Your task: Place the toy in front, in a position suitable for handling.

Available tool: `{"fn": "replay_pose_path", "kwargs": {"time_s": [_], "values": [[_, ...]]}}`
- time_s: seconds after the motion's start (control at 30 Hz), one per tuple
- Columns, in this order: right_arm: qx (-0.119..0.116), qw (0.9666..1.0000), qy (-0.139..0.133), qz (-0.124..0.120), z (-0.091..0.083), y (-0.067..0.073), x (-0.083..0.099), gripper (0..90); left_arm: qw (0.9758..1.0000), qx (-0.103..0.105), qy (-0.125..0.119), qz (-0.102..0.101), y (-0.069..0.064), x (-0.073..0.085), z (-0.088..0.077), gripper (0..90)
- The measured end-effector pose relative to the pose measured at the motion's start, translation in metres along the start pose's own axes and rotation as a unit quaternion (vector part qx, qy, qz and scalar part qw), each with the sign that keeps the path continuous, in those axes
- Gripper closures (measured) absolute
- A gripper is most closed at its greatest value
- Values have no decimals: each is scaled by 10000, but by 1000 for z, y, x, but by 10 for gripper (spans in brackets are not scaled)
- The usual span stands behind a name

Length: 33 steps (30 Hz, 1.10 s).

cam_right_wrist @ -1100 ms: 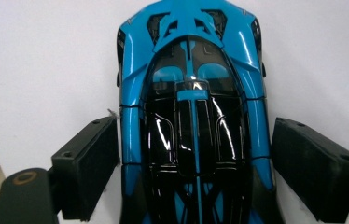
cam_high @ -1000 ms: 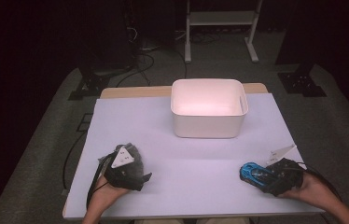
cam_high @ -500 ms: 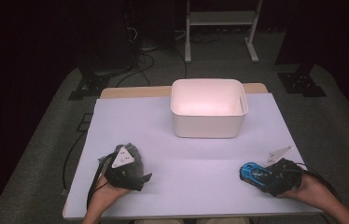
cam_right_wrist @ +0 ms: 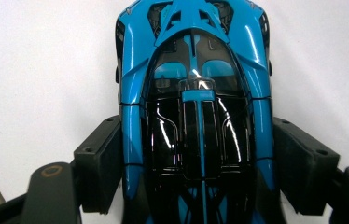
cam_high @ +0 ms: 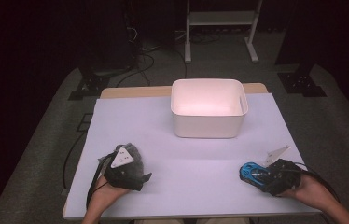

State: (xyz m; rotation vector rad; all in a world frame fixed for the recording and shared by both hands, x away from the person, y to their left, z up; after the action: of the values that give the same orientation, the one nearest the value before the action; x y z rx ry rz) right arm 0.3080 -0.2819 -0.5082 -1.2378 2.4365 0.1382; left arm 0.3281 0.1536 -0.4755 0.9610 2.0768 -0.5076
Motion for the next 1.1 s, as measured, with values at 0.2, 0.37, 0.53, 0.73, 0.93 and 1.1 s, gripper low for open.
{"fn": "replay_pose_path", "kwargs": {"time_s": [0.2,0.37,0.53,0.73,0.93,1.1], "values": [[-6,10000,-12,-26,0,0,0,247,10000,-2,-18,-21,0,0,0,28],[-37,10000,-74,-41,-2,-1,0,250,10000,-3,-8,-20,1,0,1,28],[-29,9999,-97,-86,-3,0,0,251,10000,-8,-16,-12,1,0,0,28],[-81,9998,-143,-74,-4,-2,2,252,10000,-10,-21,-19,1,0,0,28],[-121,9997,-201,-54,-8,-3,2,252,10000,-13,-25,-19,1,0,0,28],[-154,9994,-293,-88,-19,-4,-4,252,10000,-16,-30,-25,2,0,0,28]]}}
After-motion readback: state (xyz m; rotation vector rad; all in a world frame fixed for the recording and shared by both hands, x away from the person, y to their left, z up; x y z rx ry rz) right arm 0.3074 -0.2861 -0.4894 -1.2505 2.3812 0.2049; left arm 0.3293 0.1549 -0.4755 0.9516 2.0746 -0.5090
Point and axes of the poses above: each handheld gripper's, and its own axes: z roughly forward along the jaws, x roughly out of its underside, y roughly to its left, the point moved 8 cm from there along z, roughly forward along the jaws, and after that the axes turned 5 degrees about x, right-handed, at the moved point
